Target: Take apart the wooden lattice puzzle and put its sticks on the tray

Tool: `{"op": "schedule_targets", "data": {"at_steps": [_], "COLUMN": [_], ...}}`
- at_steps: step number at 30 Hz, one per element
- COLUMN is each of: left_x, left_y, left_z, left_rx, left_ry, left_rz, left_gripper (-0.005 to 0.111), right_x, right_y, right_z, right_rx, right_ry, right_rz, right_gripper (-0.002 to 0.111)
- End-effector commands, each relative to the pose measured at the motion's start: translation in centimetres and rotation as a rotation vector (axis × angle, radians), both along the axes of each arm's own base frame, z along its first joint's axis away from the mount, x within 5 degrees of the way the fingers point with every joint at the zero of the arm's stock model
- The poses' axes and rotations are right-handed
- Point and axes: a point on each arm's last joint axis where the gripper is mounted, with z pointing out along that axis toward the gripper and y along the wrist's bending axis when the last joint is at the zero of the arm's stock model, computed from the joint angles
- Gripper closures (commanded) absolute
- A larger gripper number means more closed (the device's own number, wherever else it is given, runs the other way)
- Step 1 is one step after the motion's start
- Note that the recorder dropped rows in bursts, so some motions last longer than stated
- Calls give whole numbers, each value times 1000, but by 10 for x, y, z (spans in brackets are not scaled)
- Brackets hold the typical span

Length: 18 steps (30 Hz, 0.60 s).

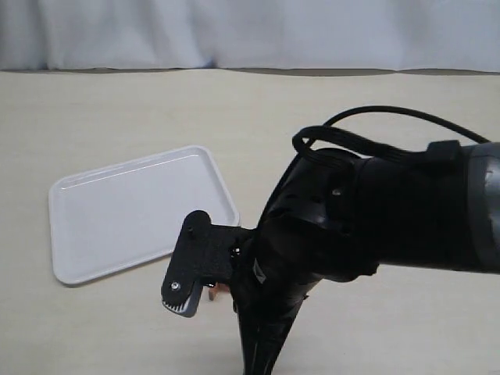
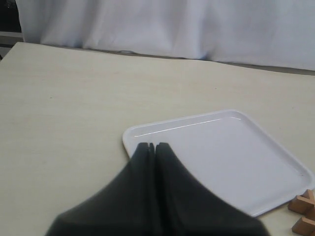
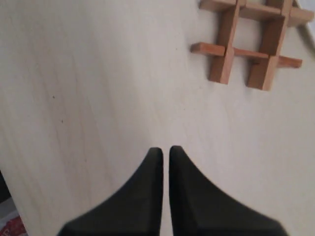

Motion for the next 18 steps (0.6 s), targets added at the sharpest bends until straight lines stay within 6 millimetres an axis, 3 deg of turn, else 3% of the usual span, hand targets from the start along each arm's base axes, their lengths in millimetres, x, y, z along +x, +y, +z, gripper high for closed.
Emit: {"op": "schedule_targets", "data": {"at_steps": [1, 5, 7, 9, 10, 12, 18], "left_x": [0, 0, 0, 0, 0, 0, 0], "left_y": [0, 0, 0, 0, 0, 0, 0], "left_z": [-1, -1, -1, -1, -1, -1, -1], "left_rx": [1, 1, 1, 1, 1, 1, 1], "left_ry": [-2, -2, -2, -2, -2, -2, -2], "left_rz": [1, 1, 1, 1, 1, 1, 1], "left_gripper": [107, 107, 107, 107, 107, 107, 107], "right_x": [5, 9, 10, 10, 10, 11, 11], "right_y": [8, 10, 11, 11, 11, 12, 12], "right_z": [5, 6, 7, 7, 7, 7, 6], "right_rx": [38, 66, 76, 76, 82, 90, 95], "right_ry": [-31, -83, -89, -90, -96, -104, -93], "right_rz": [-8, 5, -2, -2, -1, 0, -20], "right_gripper": [104, 103, 97, 78, 61, 50, 49]}}
